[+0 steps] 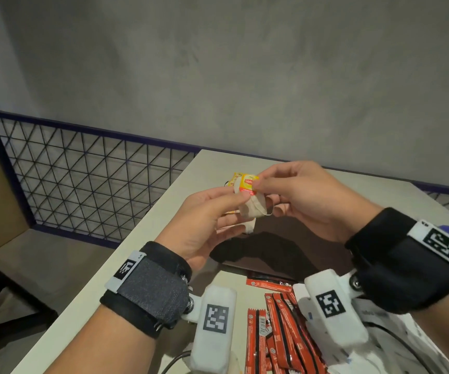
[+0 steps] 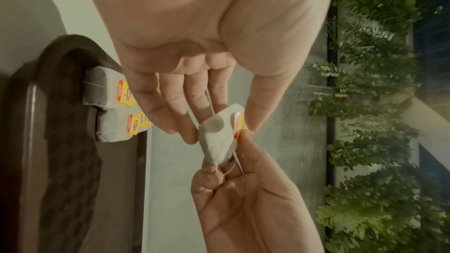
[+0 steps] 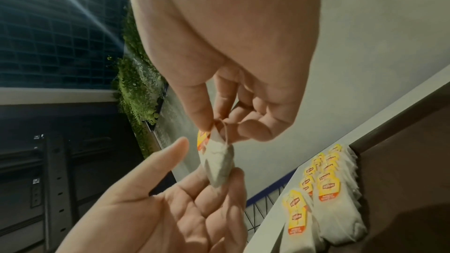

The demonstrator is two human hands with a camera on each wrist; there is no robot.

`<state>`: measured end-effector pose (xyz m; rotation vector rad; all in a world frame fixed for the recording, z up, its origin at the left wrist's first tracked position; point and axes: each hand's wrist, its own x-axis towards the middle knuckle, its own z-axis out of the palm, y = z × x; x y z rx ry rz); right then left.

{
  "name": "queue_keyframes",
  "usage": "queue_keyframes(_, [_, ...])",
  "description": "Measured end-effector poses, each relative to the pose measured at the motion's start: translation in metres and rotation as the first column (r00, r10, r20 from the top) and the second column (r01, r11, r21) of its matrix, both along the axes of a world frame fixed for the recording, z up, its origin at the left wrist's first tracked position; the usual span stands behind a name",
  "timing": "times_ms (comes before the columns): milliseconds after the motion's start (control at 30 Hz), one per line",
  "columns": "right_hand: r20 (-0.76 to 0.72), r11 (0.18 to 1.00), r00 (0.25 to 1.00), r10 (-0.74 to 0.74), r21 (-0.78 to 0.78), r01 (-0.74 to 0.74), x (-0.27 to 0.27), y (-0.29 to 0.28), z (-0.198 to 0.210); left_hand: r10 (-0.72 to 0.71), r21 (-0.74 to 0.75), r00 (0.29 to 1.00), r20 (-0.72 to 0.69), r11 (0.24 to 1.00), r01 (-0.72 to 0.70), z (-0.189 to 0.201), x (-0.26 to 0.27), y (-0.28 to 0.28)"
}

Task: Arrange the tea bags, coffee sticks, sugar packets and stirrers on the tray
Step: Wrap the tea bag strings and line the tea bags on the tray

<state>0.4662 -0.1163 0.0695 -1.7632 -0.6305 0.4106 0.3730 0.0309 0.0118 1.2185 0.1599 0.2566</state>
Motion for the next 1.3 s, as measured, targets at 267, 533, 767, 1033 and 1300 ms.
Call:
queue_keyframes(267, [0.067,1.000,0.998,-0.018,-0.001,0.018,-0.017,-0.024,-0.014,-0.027,0.114,1.000,-0.007,0.993,0.027,-0.005,0.000,-0.006])
queue_keyframes(533, [0.208,1.000,0.978,-0.020,0.005,0.020,-0.031,-0.037,-0.014,-0.083,0.172,0.996,0.018,0.982,0.079,-0.004,-0.001,-0.014])
queue_keyframes(767, [0.205,0.973,0.952,-0.226,0.082,0.213,-0.038,-0.043,-0.015,0.005,0.148,0.999,0.041,0.989,-0.011,-0.003,-0.002,-0.016])
queue_keyframes(1033, [-0.525,0.945,0.848,-0.066,0.240,0.222,-0.059,-0.049,-0.041,0.168,-0.179,0.983,0.072,0.972,-0.153,0.004,-0.002,-0.016])
queue_keyframes(1300, [-0.819,0.854,0.572,0.049,0.331,0.400,-0.062,-0.047,-0.050,0.213,-0.307,0.972,0.100,0.936,-0.173,0.010,-0.005,-0.019])
